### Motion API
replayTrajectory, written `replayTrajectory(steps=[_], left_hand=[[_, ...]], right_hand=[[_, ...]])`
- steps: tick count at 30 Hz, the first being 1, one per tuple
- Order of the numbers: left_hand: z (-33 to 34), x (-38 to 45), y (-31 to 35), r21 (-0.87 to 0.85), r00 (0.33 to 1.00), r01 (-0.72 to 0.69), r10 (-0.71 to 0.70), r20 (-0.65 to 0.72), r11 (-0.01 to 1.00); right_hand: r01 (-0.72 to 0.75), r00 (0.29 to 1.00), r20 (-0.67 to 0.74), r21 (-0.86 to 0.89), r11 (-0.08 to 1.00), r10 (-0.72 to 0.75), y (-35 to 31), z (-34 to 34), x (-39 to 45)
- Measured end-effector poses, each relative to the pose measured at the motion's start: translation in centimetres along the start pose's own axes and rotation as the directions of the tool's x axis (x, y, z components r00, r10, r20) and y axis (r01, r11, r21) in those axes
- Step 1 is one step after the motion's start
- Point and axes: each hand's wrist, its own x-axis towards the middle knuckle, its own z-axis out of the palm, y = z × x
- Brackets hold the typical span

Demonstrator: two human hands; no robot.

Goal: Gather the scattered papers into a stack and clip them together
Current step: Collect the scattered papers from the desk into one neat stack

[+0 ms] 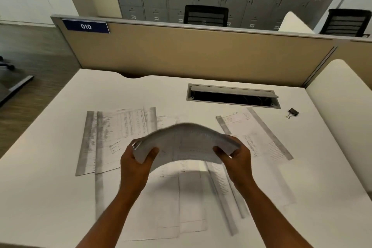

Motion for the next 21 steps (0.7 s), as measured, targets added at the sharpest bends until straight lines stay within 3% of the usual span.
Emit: replayTrajectory(steps=[5, 11, 14, 16, 18, 19, 21], left_hand=[[-0.7, -1.3, -2.8, -0.015, 0.996, 0.084, -0.084, -0.015, 0.996], [-0.5, -1.3, -2.6, 0.003, 0.998, -0.050, 0.050, -0.028, 0.999], [-0.4, -1.4, -3.7, 0.005, 1.000, 0.027, -0.027, 0.012, 1.000], [-0.4, -1.3, -4.1, 0.014, 0.999, 0.042, -0.042, 0.017, 0.999], [-0.3, -1.1, -4.3, 0.023, 0.999, 0.034, -0.034, 0.028, 0.999], [-0.4, -1.1, -4.3, 0.024, 0.998, 0.040, -0.041, 0.037, 0.999], [-0.5, -1.4, -4.8, 0.031, 0.997, 0.061, -0.062, 0.050, 0.998]], right_hand=[[-0.053, 0.998, 0.036, -0.074, 0.996, 0.056, 2.0, 0.4, -1.1], [0.000, 1.000, -0.021, -0.135, 0.991, -0.003, 1.5, 0.8, -0.5], [0.093, 0.996, 0.020, -0.239, 0.967, -0.091, 1.7, 0.8, -1.0], [0.314, 0.939, 0.010, -0.427, 0.848, -0.343, 1.7, 0.3, -1.1], [0.497, 0.832, 0.139, -0.617, 0.611, -0.536, 1.2, -0.1, -0.7], [0.534, 0.804, 0.217, -0.674, 0.510, -0.554, 1.0, 0.0, -0.4], [0.542, 0.805, 0.304, -0.726, 0.423, -0.509, 0.8, 0.1, -0.2]])
